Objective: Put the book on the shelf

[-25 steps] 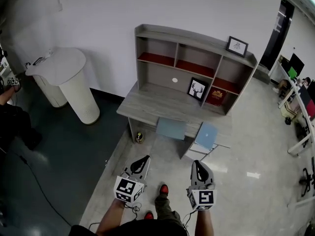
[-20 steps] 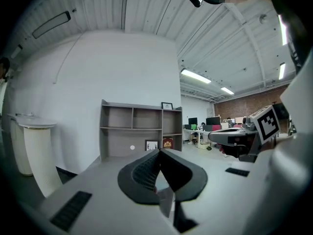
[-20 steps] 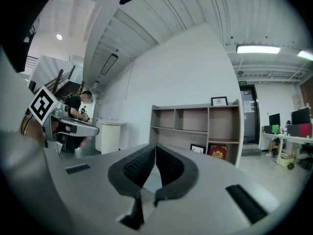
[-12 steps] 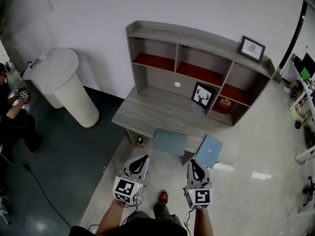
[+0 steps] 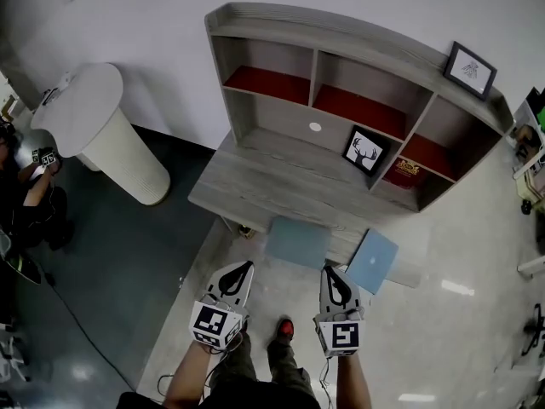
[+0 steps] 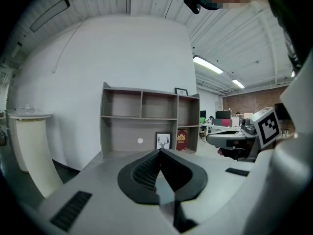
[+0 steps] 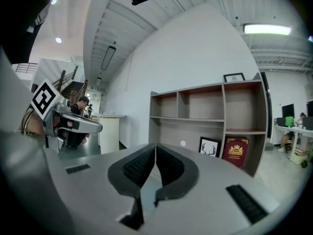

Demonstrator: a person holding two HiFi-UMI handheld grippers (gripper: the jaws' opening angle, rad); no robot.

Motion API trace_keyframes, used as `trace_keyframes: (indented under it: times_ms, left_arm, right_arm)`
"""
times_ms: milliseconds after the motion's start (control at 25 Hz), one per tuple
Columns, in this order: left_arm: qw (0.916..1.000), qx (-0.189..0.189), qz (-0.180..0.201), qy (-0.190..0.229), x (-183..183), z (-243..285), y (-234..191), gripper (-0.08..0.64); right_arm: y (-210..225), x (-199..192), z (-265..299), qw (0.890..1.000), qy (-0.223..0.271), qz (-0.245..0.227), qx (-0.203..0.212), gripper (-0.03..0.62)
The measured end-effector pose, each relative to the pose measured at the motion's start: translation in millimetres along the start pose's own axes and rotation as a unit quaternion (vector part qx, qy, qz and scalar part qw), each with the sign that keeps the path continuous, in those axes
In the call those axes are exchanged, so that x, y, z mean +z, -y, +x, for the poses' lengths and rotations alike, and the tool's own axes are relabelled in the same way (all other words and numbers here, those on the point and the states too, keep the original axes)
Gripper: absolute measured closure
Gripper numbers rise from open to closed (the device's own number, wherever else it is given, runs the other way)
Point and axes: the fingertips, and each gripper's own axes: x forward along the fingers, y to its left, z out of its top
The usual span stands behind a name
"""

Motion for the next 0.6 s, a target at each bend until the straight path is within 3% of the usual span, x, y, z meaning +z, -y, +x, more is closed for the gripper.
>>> trace_keyframes:
  times_ms: [400, 600]
  left_arm:
    - [0.9984, -0.04, -0.007, -0.04, -69.5, 48.8, -50.3, 0.554]
    - [0.9964, -0.06, -0.021, -0.055, -113.1, 69.9, -61.7, 0.554]
  right_arm:
    - [-14.5, -84.1, 48.6, 0.997, -0.053, 0.017, -0.045, 0.563]
    - [-25.1, -127.3, 66.5, 0.996, -0.074, 0.023, -0.043, 0.562]
